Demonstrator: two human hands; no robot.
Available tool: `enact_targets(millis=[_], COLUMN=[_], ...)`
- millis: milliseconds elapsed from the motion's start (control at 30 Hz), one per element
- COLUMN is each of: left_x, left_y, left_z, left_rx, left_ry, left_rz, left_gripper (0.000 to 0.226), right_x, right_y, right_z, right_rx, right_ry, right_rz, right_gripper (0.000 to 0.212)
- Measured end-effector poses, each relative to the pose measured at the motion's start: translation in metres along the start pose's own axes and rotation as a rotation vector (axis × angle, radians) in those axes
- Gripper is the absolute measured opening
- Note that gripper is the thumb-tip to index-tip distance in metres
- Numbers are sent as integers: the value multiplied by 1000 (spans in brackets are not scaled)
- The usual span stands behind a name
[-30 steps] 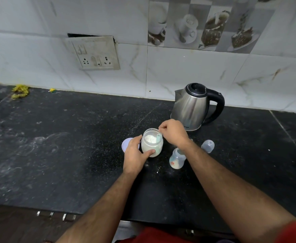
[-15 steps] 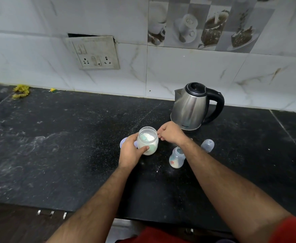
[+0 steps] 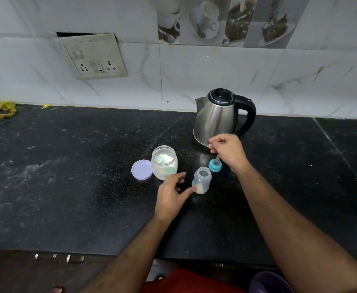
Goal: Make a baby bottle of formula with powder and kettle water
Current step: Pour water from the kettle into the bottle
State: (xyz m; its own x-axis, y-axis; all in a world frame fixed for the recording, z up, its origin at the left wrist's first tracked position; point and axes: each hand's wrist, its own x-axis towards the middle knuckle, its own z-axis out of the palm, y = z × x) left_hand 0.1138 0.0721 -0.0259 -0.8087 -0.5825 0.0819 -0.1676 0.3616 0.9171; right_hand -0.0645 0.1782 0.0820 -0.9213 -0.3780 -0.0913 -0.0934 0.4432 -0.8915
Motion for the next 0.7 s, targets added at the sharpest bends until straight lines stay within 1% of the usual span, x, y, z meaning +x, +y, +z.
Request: enact_targets(millis=[100, 200, 267, 333, 400, 467, 600, 700], left_x=[5, 13, 20, 26, 31, 35, 45, 50], left_y=[5, 10, 11, 12, 13, 16, 20, 18], left_z=[19, 34, 42, 49, 53, 57, 62, 65], left_rx=[33, 19, 19, 18, -1, -19, -34, -24], left_ry=[-114, -147, -142, -121, -108, -93, -48, -16], left_rz=[-66, -117, -123, -119, -114, -107, -112, -119], left_gripper=[87, 100, 97, 78, 62, 59, 58, 59], right_x=[1, 5, 12, 23, 36, 50, 82, 108], right_y=[16, 29, 36, 44, 52, 57, 61, 61], right_z=[-16, -31, -41, -51, -61, -69, -82, -91], right_rx=[38, 62, 73, 71, 49, 20, -55, -2], right_ry=[51, 116, 167, 201, 232, 271, 341, 281], right_rz=[30, 35, 44, 66, 77, 62, 22, 33], right_gripper=[30, 27, 26, 21, 23, 31, 59, 77])
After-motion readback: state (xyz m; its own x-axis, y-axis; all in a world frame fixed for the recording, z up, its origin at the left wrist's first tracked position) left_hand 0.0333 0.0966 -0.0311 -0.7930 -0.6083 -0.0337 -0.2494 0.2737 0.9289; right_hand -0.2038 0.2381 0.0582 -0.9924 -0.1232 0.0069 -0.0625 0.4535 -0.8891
